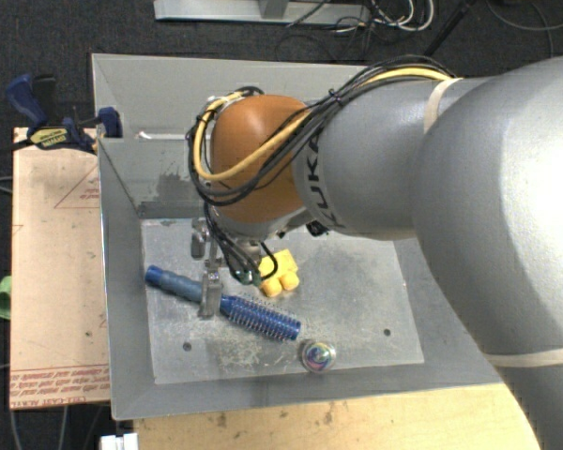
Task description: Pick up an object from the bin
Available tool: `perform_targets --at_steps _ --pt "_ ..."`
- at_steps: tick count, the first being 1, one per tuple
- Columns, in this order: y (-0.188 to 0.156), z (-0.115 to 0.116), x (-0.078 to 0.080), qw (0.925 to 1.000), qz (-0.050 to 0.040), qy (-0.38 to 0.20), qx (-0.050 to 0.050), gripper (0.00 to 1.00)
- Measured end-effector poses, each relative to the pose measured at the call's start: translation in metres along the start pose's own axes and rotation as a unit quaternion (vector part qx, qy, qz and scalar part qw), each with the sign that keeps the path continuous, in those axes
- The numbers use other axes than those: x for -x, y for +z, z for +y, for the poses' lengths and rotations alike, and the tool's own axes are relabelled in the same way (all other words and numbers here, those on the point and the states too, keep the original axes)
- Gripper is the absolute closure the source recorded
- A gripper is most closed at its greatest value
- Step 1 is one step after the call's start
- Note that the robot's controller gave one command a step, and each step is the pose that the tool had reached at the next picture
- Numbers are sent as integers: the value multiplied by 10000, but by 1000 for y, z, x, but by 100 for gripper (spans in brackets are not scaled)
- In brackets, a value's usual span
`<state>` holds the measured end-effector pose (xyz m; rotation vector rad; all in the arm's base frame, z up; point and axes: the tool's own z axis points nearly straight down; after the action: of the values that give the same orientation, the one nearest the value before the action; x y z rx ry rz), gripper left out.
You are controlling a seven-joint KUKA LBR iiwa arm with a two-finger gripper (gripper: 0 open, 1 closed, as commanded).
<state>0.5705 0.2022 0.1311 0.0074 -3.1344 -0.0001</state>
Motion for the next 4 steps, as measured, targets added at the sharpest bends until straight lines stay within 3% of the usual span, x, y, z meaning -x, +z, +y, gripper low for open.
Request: perform_targets --at_steps 1,2,3,4 --pt "66 1 8 10000 -13 -68 -1 0" --pt "61 2 10 10000 -36 -64 10 100" --pt "-74 11 -25 9998 -78 -175 21 100" --pt "-42 -99 -30 9998 -22 -171 -20 100"
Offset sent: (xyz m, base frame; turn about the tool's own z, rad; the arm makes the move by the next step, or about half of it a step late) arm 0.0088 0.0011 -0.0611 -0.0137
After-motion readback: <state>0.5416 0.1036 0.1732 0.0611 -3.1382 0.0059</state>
